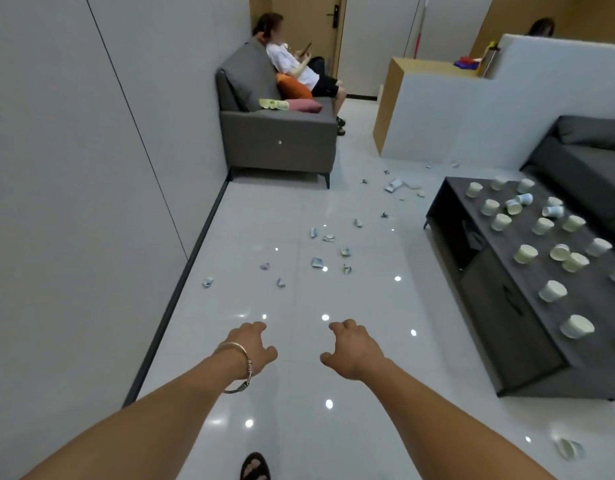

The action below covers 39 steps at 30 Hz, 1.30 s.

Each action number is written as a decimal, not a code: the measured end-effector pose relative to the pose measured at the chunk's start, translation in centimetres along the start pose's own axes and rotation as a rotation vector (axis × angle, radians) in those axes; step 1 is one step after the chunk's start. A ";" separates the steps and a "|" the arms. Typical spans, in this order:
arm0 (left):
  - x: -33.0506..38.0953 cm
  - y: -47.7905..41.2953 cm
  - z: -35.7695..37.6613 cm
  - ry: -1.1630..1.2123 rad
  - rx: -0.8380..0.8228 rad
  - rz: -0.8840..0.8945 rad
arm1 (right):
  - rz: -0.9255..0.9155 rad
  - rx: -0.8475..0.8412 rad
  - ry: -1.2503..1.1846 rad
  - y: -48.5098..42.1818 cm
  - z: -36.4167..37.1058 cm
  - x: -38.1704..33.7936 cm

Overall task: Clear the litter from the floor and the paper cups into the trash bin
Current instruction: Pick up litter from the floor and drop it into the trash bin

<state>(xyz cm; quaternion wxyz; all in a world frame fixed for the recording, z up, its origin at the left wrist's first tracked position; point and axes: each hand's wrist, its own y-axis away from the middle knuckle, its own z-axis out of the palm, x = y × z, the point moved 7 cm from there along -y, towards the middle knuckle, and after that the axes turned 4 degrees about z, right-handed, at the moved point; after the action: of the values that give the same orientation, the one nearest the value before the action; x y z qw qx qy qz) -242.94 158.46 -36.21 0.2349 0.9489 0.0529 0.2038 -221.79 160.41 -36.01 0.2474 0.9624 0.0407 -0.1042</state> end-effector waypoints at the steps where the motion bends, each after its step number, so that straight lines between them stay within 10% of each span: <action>1: 0.1 -1.7 -0.7 0.001 -0.007 0.001 | 0.006 -0.006 -0.002 -1.6 -0.5 -0.1; 23: 3.3 -36.9 -13.6 0.211 -0.070 -0.224 | -0.089 -0.173 0.088 -40.3 -14.9 0.8; 39: -14.5 -61.3 -12.6 0.530 -0.156 -0.507 | -0.186 -0.424 0.262 -71.3 -9.2 -11.9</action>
<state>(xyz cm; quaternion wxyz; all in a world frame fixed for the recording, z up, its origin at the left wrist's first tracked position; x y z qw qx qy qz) -261.60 215.16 -59.92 0.3276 0.7993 0.3296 0.3811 -241.02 226.95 -58.84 0.4254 0.8865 0.1816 0.0101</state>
